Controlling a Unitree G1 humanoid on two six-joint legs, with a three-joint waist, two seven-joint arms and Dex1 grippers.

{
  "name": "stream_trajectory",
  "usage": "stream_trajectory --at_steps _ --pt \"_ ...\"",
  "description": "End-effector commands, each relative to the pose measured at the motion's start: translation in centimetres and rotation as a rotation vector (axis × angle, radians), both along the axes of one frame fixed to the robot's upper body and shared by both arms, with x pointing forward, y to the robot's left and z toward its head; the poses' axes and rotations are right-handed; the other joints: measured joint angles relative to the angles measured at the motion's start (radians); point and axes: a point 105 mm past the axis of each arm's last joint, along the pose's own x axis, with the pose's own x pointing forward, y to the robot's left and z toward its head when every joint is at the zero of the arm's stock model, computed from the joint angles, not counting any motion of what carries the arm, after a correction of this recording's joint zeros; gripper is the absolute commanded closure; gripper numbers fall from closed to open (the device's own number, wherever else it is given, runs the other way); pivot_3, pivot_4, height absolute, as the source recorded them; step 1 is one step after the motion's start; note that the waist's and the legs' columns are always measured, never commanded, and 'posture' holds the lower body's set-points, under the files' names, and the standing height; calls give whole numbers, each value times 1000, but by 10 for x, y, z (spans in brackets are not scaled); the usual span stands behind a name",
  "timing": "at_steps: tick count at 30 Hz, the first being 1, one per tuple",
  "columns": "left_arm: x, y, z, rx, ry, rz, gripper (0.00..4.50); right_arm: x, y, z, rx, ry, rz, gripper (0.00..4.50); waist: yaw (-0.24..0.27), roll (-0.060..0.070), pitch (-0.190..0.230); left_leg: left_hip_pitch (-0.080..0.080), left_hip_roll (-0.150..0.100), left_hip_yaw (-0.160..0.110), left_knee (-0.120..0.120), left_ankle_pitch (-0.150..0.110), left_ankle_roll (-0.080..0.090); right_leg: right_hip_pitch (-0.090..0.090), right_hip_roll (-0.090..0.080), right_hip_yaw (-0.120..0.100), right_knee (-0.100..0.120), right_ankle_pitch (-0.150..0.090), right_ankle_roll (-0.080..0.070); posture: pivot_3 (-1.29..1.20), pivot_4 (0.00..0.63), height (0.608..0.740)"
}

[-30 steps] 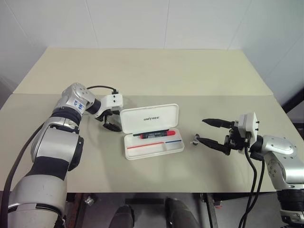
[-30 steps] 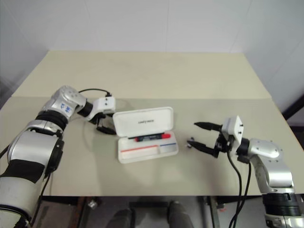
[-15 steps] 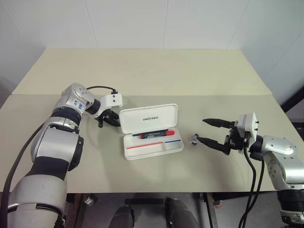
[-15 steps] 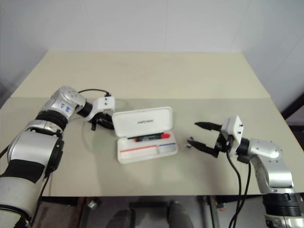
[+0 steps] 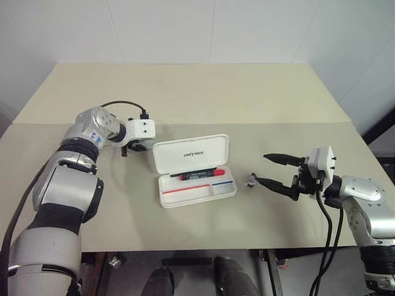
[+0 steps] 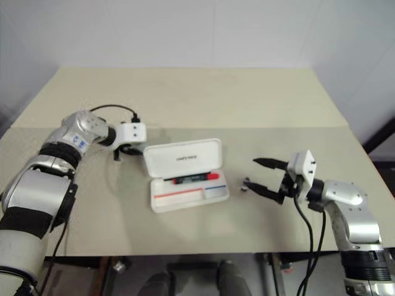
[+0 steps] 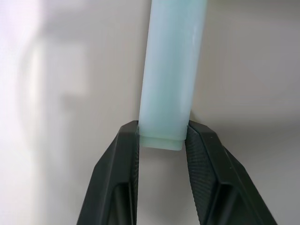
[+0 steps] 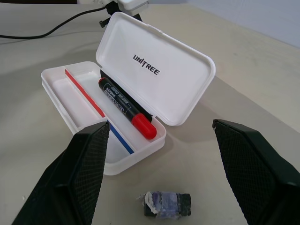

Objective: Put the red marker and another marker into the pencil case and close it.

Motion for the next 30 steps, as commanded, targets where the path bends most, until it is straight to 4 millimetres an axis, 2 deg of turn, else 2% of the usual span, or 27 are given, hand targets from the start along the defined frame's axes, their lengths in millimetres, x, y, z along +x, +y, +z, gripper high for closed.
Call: stream_trajectory --at_steps 1,3,9,12,17,23,26,29,30 --pt "-1 5 14 -156 -33 32 2067 1 0 9 -8 -33 10 0 3 0 0 0 0 0 0 0 0 0 0 0 0 0 0 0 150 740" --pt "-1 6 21 -259 -29 71 1463 3 0 10 -9 -34 14 0 5 0 0 0 0 0 0 0 0 0 0 0 0 0 0 0 150 740" --pt "1 3 56 -505 -104 86 1463 9 6 10 -9 -32 41 0 10 0 0 -2 0 0 0 0 0 0 0 -1 -3 0 0 0 150 740" --pt "0 4 67 -591 -120 89 1463 12 9 11 -5 -34 50 0 10 0 0 -3 0 0 0 0 0 0 -1 -1 -3 0 0 0 150 740" --pt "2 11 55 -574 -109 147 1463 14 12 10 -5 -30 68 0 6 0 0 -2 0 0 -1 0 0 0 -1 -1 -3 0 0 0 150 740" --pt "3 4 29 -546 -22 192 1463 15 15 12 -6 -35 80 0 7 0 0 -2 0 0 0 0 0 0 -1 -1 -2 0 0 0 150 740" --pt "4 -1 22 -524 12 197 1463 14 14 12 -8 -36 76 0 7 0 0 -2 0 0 0 0 0 0 -1 -1 -2 0 0 0 150 740" --pt "7 -10 19 -506 19 199 942 10 11 11 -12 -36 62 0 8 0 0 -2 0 0 0 0 0 0 -1 -1 -3 0 0 0 150 740" --pt "8 -12 19 -506 14 203 634 10 10 11 -12 -36 58 0 8 0 0 -2 0 0 0 0 0 0 -1 -1 -3 0 0 0 150 740"
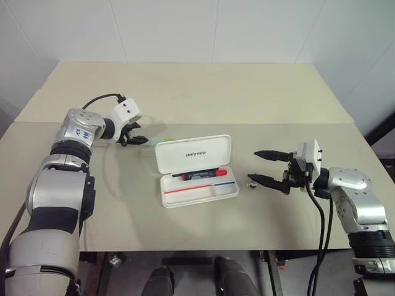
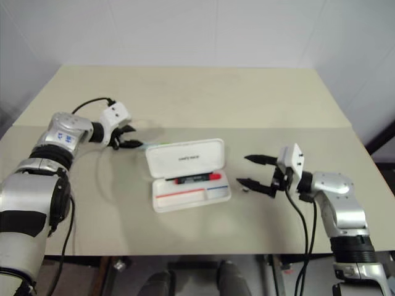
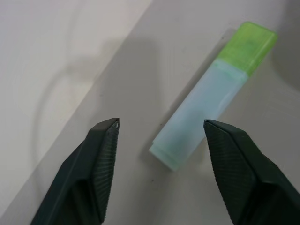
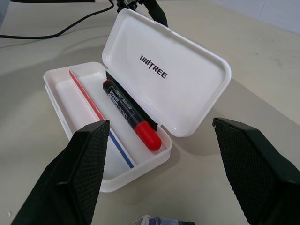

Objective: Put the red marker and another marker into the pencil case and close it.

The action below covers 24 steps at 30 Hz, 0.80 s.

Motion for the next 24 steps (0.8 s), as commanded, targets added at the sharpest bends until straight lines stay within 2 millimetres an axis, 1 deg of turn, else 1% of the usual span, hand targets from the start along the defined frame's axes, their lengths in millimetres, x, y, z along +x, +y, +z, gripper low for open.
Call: stream_trajectory --at_steps 1,2,5,9,13,17,20,24 --pt "5 -7 10 4 -30 9 258 -6 -4 13 1 -65 -12 0 1 0 0 0 0 0 0 0 0 0 0 0 0 0 0 0 150 740" --pt "6 -10 11 -2 -31 8 15 -7 -5 14 3 -67 -18 0 1 0 0 0 0 0 0 0 0 0 0 0 0 0 0 0 150 740" --pt "8 -14 9 1 -26 16 15 -10 -7 13 3 -67 -31 0 1 0 0 0 0 0 0 0 0 0 0 0 0 0 0 0 150 740" --pt "9 -11 2 3 -3 69 15 -13 -9 12 2 -67 -46 0 -2 0 0 0 0 0 0 0 0 0 0 0 0 0 0 0 150 740" --pt "7 -10 -4 -23 41 89 15 -15 -10 11 0 -67 -53 0 -2 0 0 1 0 0 0 0 0 0 0 0 1 0 0 0 150 740" --pt "7 -6 -10 -65 74 150 15 -16 -10 10 1 -68 -57 0 -1 0 0 0 0 0 0 0 0 0 0 0 1 0 0 0 150 740" --pt "5 -9 -14 -120 114 152 15 -16 -10 11 3 -70 -59 0 -1 0 0 0 0 0 0 0 0 0 0 0 0 0 0 0 150 740" --pt "5 -9 -16 -129 104 155 15 -17 -10 10 3 -70 -60 0 -1 0 0 0 0 0 0 0 0 0 0 0 0 0 0 0 150 740"
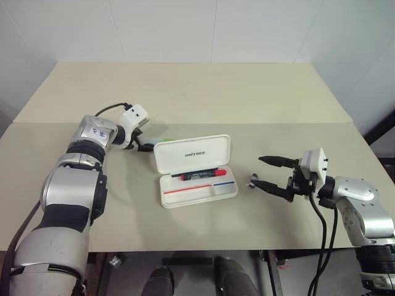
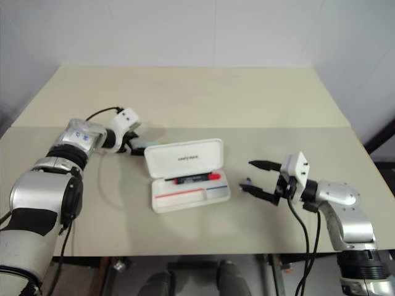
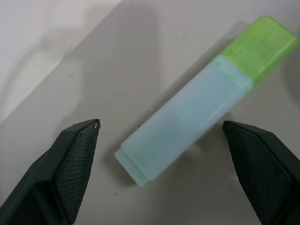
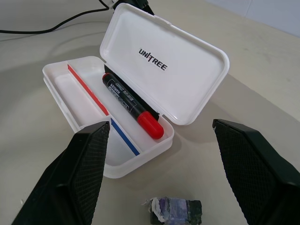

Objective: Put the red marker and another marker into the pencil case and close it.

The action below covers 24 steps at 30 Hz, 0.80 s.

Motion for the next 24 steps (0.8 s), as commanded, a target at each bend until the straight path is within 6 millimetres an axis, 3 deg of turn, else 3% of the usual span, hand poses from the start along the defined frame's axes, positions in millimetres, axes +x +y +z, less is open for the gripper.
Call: stream_trajectory --at_steps 1,4,13,18,24 --pt "2 -1 5 -40 -27 9 15 -4 -5 14 7 -56 -7 0 0 0 0 0 0 0 0 0 0 0 0 0 0 0 0 0 150 740" --pt "2 -1 5 -60 -29 15 652 -4 -5 15 6 -57 -8 0 0 0 0 0 0 0 0 0 0 0 0 0 0 0 0 0 150 740" --pt "1 -1 1 -83 -10 33 3439 -3 -6 16 1 -61 -11 0 2 0 0 0 0 0 0 0 0 0 0 0 0 0 0 0 150 740" --pt "0 -1 1 -67 -4 10 3437 -2 -6 16 1 -62 -12 0 2 0 0 0 0 0 0 0 0 0 0 0 0 0 0 0 150 740" --pt "2 3 15 -14 -58 -20 3437 -2 -5 16 4 -62 -14 0 3 0 0 0 0 0 0 0 0 0 0 0 0 0 0 0 150 740"
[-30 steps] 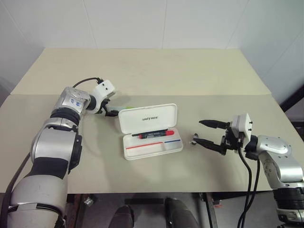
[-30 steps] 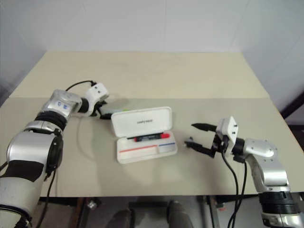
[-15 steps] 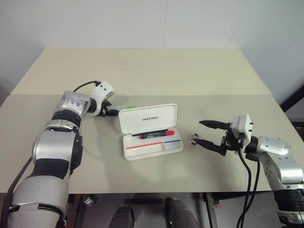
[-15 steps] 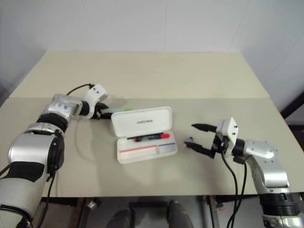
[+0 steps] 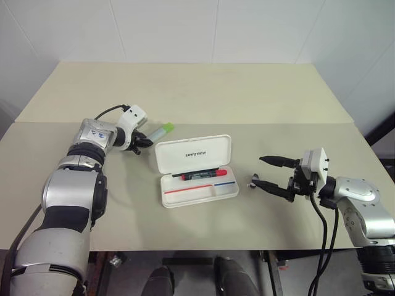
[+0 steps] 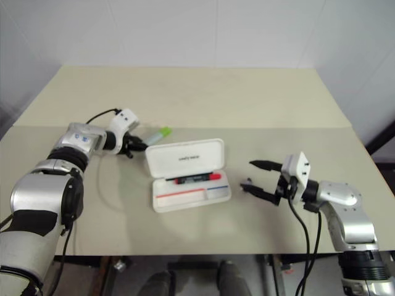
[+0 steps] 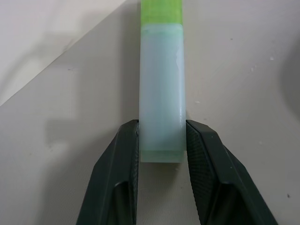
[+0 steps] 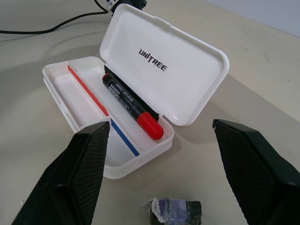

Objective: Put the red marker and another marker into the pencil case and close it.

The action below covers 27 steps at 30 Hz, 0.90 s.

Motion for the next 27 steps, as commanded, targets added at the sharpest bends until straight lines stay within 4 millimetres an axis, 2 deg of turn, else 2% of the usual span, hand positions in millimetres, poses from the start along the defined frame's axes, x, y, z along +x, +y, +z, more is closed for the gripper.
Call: stream_trajectory --at_steps 1,9,13,20,24,27 --pt "2 4 20 40 -68 -33 3437 -1 -4 16 4 -62 -9 0 -1 0 0 0 0 0 0 0 0 0 0 0 0 0 0 0 150 740" --pt "2 5 23 45 -80 -47 3437 -1 -4 15 5 -61 -9 0 -1 0 0 0 0 0 0 0 0 0 0 0 0 0 0 0 150 740" --pt "-4 13 61 44 -184 -141 3437 8 -2 16 4 -55 14 0 -9 -1 0 0 0 0 0 0 0 0 0 0 0 0 0 0 150 740" --pt "-5 14 82 40 -244 -167 3437 14 3 17 7 -57 44 0 0 -1 0 0 0 0 -1 0 0 0 -1 0 -1 0 0 0 150 740" --pt "-7 5 93 46 -270 -225 3437 16 5 19 10 -65 47 0 -1 -1 0 -1 0 0 0 0 0 0 0 0 -1 0 0 0 150 740" --pt "-14 -4 113 -4 -331 -313 3437 15 4 20 10 -69 44 0 -1 -1 0 -1 0 0 -1 0 0 0 0 0 -1 0 0 0 150 740"
